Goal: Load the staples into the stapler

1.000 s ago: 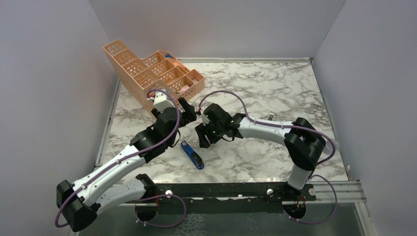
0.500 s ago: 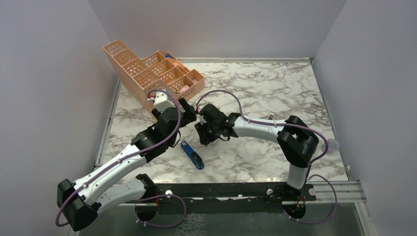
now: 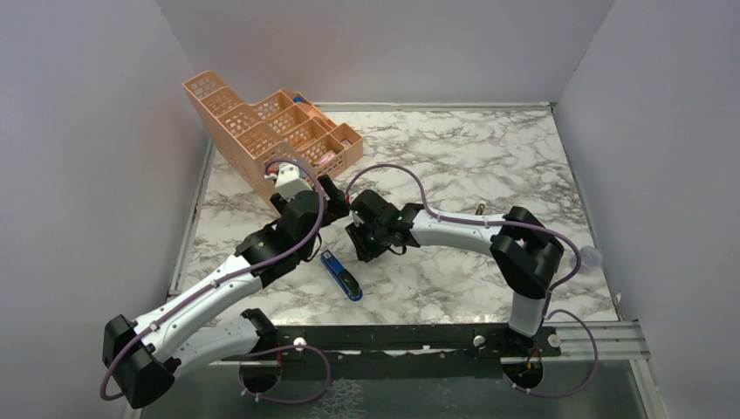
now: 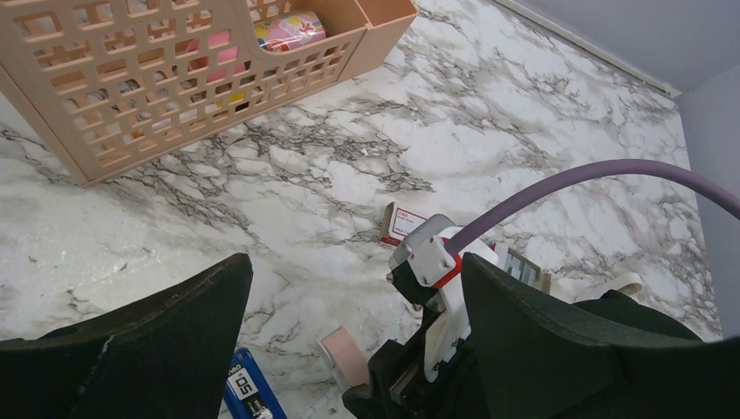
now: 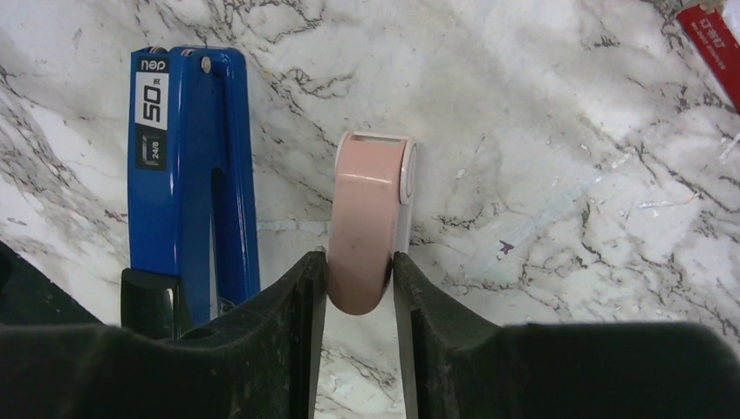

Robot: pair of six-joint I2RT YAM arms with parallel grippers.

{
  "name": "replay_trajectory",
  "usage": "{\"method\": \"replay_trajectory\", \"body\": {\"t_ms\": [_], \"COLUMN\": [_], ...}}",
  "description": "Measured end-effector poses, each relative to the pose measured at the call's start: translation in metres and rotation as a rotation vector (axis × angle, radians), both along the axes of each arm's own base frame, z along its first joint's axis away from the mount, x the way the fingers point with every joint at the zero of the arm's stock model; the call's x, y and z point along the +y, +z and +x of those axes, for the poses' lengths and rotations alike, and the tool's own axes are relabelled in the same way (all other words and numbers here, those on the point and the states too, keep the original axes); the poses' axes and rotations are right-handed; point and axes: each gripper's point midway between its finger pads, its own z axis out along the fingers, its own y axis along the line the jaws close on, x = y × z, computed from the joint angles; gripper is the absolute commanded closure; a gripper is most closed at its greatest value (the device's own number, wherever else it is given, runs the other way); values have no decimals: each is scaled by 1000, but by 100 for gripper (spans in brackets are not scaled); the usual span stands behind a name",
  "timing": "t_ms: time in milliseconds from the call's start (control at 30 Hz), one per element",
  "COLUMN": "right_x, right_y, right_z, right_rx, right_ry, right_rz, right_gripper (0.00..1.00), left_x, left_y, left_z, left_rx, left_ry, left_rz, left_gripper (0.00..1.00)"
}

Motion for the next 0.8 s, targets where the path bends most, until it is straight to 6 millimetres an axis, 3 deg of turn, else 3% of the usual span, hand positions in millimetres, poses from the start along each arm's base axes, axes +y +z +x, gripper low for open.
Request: {"method": "replay_trajectory", "body": {"t_ms": [133, 300, 467, 633, 800], "right_x": [-3, -7, -29, -54, -77], "right_y": [-1, 0, 0, 0, 1], "right_z": [2, 3, -4, -5, 2], "right_rx": [-4, -11, 12, 83, 194], "right_ry": [-27, -100, -210, -358, -519], "right_rz": [-13, 1, 9, 56, 161], "right_gripper": [81, 80, 79, 79, 79], "left_x": [0, 1, -3, -23, -58], "left_y": [-2, -3, -11, -32, -64], "left_z": [0, -1, -3, -7, -16], "left_rx": [5, 9, 28, 84, 175], "left_ry": [1, 1, -18, -111, -273], "left_rz": [4, 6, 3, -11, -42], "left_gripper": [10, 10, 10, 14, 24]}}
